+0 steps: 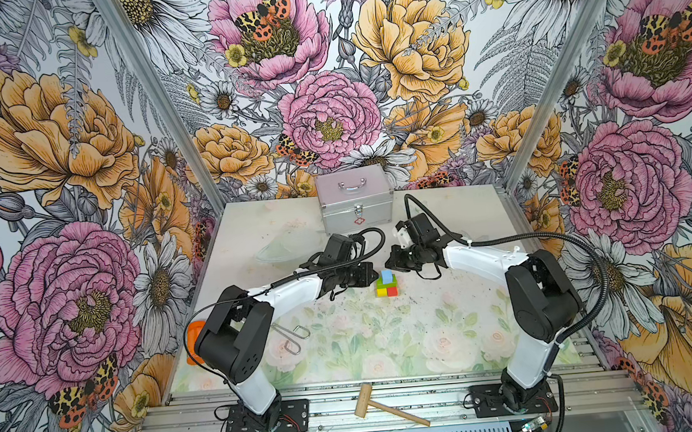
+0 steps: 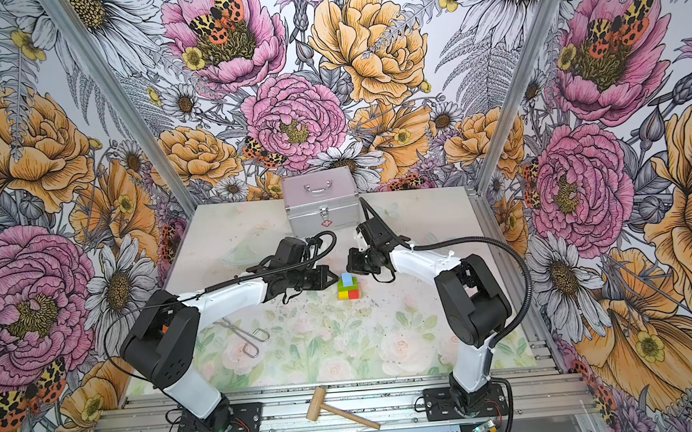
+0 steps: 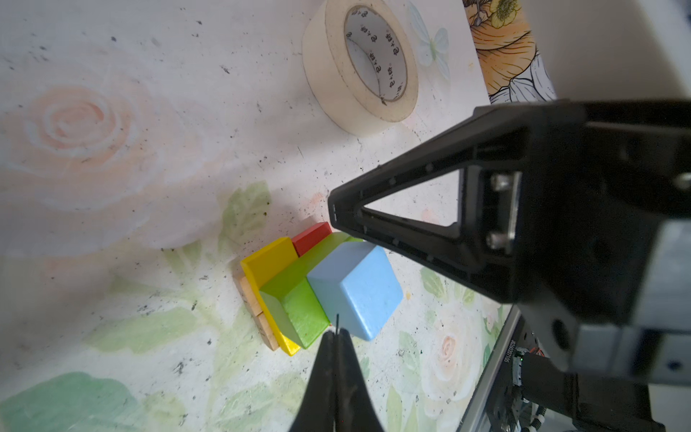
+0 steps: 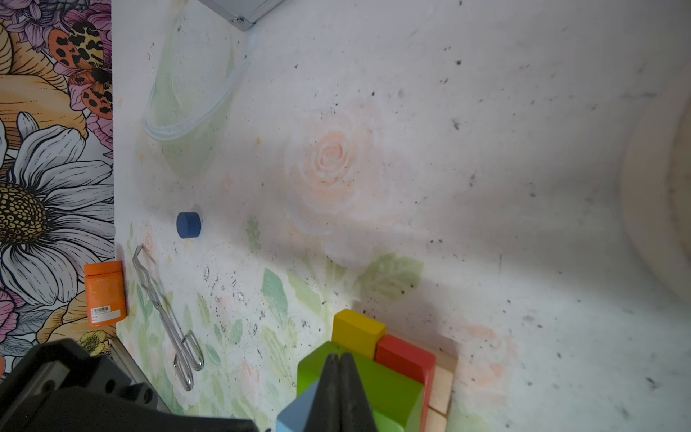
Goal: Build the wood block tower
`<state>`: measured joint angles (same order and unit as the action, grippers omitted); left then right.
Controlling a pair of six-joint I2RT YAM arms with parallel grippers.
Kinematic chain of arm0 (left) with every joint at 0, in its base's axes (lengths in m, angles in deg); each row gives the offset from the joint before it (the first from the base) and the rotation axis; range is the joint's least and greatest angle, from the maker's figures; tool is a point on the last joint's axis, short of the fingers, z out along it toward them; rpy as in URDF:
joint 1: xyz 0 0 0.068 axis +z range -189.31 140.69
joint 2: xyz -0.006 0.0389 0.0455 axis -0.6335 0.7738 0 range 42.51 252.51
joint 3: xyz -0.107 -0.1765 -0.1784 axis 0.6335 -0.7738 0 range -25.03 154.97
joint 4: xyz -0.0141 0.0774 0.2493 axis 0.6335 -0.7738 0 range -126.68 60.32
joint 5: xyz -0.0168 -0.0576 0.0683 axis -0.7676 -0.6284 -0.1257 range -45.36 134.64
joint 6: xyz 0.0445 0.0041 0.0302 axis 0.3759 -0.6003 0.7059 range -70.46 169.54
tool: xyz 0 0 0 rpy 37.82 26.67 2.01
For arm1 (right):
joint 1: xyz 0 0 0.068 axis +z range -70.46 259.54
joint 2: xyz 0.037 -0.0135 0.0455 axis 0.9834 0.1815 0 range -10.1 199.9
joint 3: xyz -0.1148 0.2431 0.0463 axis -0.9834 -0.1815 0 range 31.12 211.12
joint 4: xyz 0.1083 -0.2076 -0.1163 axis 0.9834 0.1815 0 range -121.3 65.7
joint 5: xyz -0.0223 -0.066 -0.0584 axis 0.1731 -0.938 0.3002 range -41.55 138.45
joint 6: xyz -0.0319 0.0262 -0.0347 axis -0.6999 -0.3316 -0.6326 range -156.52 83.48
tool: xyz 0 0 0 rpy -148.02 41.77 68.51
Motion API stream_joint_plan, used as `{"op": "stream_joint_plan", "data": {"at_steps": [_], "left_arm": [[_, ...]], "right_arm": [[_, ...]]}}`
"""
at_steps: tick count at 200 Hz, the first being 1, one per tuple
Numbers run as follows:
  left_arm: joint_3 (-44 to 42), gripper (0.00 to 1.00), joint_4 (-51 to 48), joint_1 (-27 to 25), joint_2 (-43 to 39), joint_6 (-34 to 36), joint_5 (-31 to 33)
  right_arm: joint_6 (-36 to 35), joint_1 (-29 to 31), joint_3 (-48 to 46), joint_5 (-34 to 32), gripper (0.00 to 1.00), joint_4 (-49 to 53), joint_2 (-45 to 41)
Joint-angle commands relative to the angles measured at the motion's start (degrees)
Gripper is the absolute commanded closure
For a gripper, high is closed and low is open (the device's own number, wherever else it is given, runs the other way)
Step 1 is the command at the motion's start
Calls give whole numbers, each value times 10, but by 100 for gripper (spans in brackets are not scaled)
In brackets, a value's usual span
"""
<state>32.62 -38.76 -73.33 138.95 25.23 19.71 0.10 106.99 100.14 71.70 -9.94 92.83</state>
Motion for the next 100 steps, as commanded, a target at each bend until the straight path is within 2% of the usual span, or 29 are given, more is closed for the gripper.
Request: {"op": "stream_joint_plan", "data": {"at_steps": [1, 100], "left_arm": [[17, 100, 3, -5, 7, -8, -1], [17, 100, 0, -9, 5, -3, -3]], "right_arm": [[7, 3, -6, 0, 100, -10, -18], [1, -6, 8, -12, 100, -8, -27]]}}
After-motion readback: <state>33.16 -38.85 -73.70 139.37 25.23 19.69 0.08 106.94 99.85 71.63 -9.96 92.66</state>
